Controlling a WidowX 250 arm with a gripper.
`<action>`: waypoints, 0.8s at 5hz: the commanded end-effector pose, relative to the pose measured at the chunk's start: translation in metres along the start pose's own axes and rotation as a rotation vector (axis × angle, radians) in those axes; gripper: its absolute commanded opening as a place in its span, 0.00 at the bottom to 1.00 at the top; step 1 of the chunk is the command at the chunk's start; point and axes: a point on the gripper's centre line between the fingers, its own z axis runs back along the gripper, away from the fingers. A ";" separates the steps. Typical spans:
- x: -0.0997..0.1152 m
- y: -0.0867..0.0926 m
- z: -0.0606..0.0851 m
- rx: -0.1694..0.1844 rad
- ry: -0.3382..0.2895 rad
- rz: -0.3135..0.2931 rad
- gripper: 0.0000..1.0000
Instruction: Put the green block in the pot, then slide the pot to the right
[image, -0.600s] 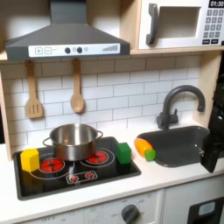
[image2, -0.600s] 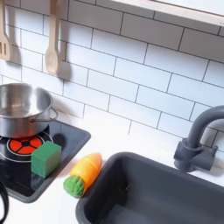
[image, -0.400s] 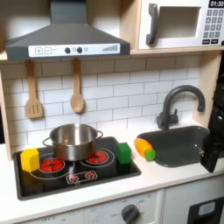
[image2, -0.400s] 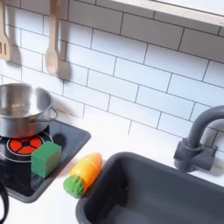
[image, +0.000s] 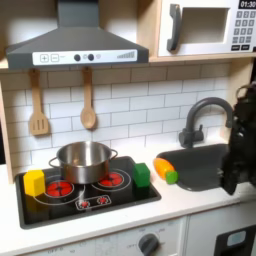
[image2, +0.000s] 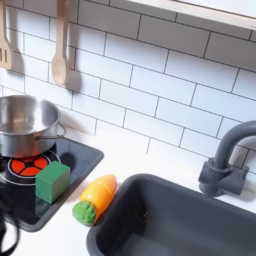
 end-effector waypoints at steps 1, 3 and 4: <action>0.044 0.009 -0.001 0.028 -0.032 0.008 1.00; 0.091 0.023 -0.009 0.052 -0.058 -0.007 1.00; 0.111 0.029 -0.017 0.060 -0.055 -0.015 1.00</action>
